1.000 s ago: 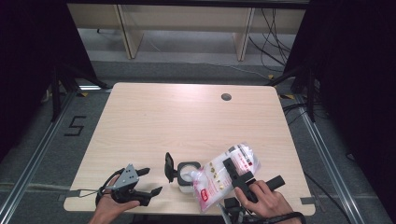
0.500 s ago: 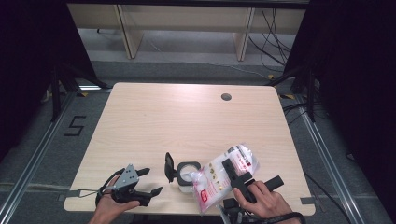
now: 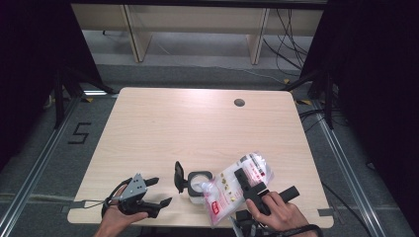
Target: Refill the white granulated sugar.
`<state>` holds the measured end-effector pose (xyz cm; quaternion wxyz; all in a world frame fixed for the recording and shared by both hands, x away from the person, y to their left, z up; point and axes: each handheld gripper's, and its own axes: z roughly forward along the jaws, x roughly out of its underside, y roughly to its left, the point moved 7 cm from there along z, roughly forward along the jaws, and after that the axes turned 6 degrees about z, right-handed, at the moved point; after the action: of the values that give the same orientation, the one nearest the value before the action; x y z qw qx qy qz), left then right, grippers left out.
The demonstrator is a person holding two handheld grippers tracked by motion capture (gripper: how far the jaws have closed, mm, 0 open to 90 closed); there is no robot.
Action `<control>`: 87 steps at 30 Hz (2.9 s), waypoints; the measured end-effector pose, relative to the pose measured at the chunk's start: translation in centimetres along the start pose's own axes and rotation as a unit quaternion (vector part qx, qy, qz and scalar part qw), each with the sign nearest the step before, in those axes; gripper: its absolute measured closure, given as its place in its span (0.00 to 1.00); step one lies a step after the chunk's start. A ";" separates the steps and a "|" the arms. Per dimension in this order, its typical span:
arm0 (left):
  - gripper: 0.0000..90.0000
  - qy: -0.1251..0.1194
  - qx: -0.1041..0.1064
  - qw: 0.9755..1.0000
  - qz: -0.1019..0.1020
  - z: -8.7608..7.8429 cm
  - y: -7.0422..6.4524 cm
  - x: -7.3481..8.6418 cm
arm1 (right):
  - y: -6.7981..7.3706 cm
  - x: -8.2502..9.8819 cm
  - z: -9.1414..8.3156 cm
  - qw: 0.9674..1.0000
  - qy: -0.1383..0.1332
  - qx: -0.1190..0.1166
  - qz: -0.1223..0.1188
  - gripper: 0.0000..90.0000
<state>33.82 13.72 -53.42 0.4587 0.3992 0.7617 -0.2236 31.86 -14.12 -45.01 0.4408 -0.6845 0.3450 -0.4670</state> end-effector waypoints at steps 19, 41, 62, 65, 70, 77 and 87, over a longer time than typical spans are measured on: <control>0.19 0.003 0.001 1.000 0.015 -0.2 0.1 0.0 | -0.2 0.1 0.0 1.000 -0.003 0.001 -0.005 0.59; 0.19 0.000 -0.002 1.000 0.004 -0.1 0.1 -0.1 | 0.3 0.1 0.0 1.000 0.001 -0.005 0.003 0.59; 0.19 0.000 -0.002 1.000 -0.002 -0.1 0.1 -0.1 | -0.2 0.3 -0.2 1.000 -0.004 -0.003 0.004 0.59; 0.19 0.005 0.001 1.000 0.006 -0.2 0.1 0.0 | -0.1 0.2 -0.1 1.000 -0.005 -0.004 0.001 0.59; 0.19 0.001 -0.002 1.000 -0.002 -0.1 0.1 0.0 | 0.3 0.2 0.0 1.000 -0.006 -0.009 0.011 0.60; 0.19 0.004 -0.003 1.000 0.008 -0.2 0.2 0.0 | 0.2 0.4 0.0 1.000 -0.004 -0.010 0.017 0.60; 0.19 0.003 -0.003 1.000 0.013 -0.2 0.3 -0.1 | 0.4 0.5 0.1 1.000 -0.010 -0.016 0.025 0.61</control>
<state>33.97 13.96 -53.28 0.4605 0.4085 0.7584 -0.2144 32.04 -14.67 -45.19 0.4445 -0.6874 0.3652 -0.4433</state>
